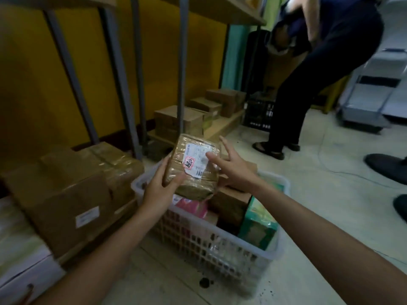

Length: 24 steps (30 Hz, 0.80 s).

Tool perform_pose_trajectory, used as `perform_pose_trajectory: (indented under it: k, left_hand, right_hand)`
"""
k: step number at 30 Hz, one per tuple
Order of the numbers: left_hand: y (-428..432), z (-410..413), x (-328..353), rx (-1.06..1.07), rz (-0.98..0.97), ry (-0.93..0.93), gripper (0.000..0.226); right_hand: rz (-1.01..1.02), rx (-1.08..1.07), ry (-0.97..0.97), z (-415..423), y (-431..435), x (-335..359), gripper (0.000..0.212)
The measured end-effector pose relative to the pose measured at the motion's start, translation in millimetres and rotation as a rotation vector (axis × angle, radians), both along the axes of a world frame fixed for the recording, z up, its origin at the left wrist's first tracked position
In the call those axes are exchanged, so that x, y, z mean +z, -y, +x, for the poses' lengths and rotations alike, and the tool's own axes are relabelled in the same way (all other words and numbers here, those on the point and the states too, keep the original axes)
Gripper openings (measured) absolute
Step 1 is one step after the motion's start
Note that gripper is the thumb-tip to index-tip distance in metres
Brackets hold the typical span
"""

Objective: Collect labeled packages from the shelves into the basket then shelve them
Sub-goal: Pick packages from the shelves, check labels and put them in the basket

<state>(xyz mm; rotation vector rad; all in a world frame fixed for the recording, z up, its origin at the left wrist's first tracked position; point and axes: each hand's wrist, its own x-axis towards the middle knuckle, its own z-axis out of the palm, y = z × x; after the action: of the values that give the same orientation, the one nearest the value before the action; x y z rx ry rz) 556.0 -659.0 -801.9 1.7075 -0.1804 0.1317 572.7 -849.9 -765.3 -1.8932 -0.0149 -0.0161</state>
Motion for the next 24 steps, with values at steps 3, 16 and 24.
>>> perform_pose_trajectory:
  k: [3, 16, 24]
  left_hand:
    - [34.4, 12.0, -16.1, -0.096, 0.031, -0.089, 0.059]
    - [71.5, 9.5, -81.6, -0.244, 0.517, -0.104, 0.054]
    - [60.9, 14.2, -96.7, -0.175, 0.666, -0.021, 0.047]
  right_hand:
    - [-0.056, 0.011, -0.051, 0.4, 43.8, -5.0, 0.058]
    - [-0.28, 0.075, -0.215, 11.8, 100.4, -81.4, 0.049]
    - [-0.457, 0.239, -0.304, 30.7, 99.5, -82.0, 0.038]
